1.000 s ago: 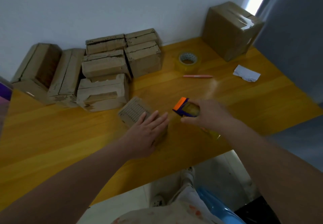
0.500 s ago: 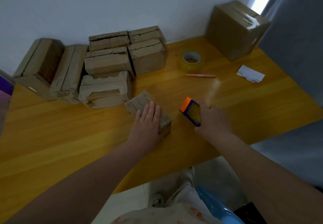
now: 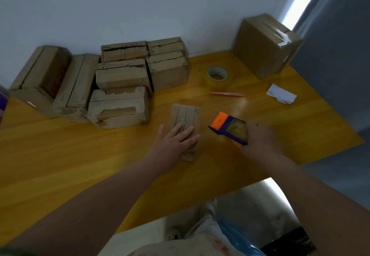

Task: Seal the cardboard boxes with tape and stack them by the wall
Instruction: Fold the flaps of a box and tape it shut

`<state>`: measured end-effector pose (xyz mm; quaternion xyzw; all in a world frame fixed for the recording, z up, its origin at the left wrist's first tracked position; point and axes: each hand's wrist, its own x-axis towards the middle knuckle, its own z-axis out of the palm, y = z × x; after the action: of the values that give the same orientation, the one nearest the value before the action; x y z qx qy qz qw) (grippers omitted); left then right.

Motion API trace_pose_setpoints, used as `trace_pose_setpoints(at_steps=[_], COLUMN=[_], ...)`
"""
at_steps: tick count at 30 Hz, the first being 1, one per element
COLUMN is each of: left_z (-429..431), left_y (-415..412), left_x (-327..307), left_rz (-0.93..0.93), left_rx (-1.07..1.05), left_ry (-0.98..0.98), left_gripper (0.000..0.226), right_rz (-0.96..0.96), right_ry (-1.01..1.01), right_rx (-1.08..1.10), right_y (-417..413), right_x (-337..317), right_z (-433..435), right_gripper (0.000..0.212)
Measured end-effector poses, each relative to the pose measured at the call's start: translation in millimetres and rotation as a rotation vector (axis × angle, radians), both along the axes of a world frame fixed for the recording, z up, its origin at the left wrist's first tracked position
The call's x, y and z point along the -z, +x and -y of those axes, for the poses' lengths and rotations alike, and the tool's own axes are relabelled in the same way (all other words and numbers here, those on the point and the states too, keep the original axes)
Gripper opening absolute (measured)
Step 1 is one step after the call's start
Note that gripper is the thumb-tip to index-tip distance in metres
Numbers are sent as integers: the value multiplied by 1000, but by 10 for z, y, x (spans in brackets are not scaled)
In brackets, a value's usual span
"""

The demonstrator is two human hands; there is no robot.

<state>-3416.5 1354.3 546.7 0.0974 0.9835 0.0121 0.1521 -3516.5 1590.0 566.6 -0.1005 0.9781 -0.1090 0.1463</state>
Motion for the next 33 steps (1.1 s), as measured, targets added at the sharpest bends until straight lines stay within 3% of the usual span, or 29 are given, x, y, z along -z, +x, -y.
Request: trace_pose_setpoints(at_steps=[3, 6, 9, 11, 14, 17, 20, 26, 33], left_z=[-47, -53, -10, 37, 77, 85, 73, 45, 129], left_y=[-37, -121, -177, -190, -162, -99, -43, 14, 82], left_x=[-205, -424, -617, -683, -671, -661, -652, -593, -422], left_rz=[-90, -257, -24, 165, 278, 308, 272, 164, -20], left_rx=[-169, -529, -932, -1063, -1074, -1035, -1028, -1066, -1151], left_ry=[276, 689, 1273, 1507, 1582, 1646, 1627, 1515, 1397], left_gripper=[60, 49, 47, 44, 45, 24, 8, 9, 13], right_rz=[-41, -48, -56, -40, -27, -33, -56, -22, 19], right_ry=[-254, -408, -490, -532, -536, -570, -562, -623, -354], right_rx=[-7, -56, -148, -188, -243, -286, -318, -362, -583], right_y=[13, 85, 173, 235, 303, 360, 380, 432, 363], right_x=[-146, -360, -490, -523, -517, -486, -440, -533, -708], right_z=[-35, -9, 28, 47, 72, 81, 68, 88, -3], right_gripper=[77, 79, 76, 78, 85, 85, 81, 78, 83])
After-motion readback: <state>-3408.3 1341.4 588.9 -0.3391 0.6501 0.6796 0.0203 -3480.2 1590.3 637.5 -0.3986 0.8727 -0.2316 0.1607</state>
